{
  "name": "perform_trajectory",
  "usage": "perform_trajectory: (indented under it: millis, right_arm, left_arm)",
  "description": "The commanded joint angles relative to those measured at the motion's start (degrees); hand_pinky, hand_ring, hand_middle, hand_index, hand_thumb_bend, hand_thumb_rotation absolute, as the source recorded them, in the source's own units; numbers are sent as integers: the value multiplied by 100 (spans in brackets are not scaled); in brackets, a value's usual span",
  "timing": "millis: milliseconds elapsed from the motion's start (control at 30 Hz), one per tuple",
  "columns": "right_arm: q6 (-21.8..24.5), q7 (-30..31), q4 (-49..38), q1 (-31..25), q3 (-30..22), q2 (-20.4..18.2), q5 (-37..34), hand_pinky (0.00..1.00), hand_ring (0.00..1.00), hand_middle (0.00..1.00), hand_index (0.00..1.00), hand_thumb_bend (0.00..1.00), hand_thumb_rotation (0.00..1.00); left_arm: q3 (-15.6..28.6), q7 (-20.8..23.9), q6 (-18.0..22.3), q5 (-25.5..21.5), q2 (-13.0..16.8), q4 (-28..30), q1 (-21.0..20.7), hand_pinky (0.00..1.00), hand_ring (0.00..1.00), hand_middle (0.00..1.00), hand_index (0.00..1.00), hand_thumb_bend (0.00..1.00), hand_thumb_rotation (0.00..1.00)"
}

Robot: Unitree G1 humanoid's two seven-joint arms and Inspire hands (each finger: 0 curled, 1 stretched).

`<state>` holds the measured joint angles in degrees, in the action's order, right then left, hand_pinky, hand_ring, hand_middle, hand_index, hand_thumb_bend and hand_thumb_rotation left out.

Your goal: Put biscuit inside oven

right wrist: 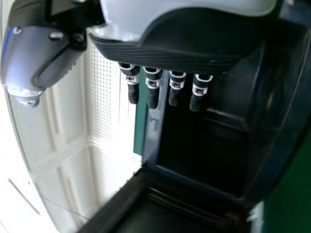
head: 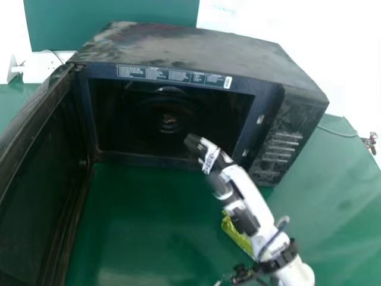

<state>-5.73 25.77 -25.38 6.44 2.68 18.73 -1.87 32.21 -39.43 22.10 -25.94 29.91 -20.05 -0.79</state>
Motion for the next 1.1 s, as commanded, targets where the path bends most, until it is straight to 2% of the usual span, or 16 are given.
perform_trajectory:
  millis: [0, 67, 167, 300, 500, 600, 833, 1067]
  right_arm:
    - [93, -44, 57, 65, -2, 36, -6, 95, 100, 98, 100, 93, 100]
    - [119, 25, 40, 23, -107, 80, -165, 96, 100, 99, 100, 92, 100]
    - [195, 279, -134, -76, -402, 356, -517, 96, 100, 99, 100, 91, 100]
    - [287, 650, -388, -243, -1026, 862, -1069, 97, 100, 99, 100, 91, 100]
    - [974, 796, -1005, -606, -2008, 1493, -1766, 94, 100, 99, 100, 93, 100]
    - [1421, 789, -1278, -824, -2339, 1685, -2048, 93, 100, 98, 100, 92, 100]
    - [1776, 928, -1533, -1083, -2798, 2168, -1980, 96, 100, 99, 100, 92, 100]
    - [1694, 950, -1605, -1218, -2901, 2290, -1766, 95, 100, 99, 100, 92, 100]
  left_arm:
    - [-44, 41, 34, 16, -36, 150, 118, 89, 92, 94, 93, 95, 74]
    - [-41, 18, 25, -14, -31, 195, 145, 81, 90, 94, 92, 97, 73]
    - [-32, 9, -29, -59, -28, 279, 177, 78, 90, 94, 92, 100, 70]
    - [-20, 4, -42, -88, -35, 296, 181, 79, 91, 93, 91, 100, 65]
    - [-40, 201, -96, 38, -47, 509, 301, 80, 91, 93, 91, 100, 60]
    - [-55, 225, -121, 13, -55, 547, 306, 85, 93, 94, 92, 100, 57]
    - [-64, 168, -79, -7, -40, 465, 262, 79, 88, 90, 89, 100, 56]
    - [-66, 247, -79, 65, -36, 517, 288, 77, 86, 89, 90, 100, 58]
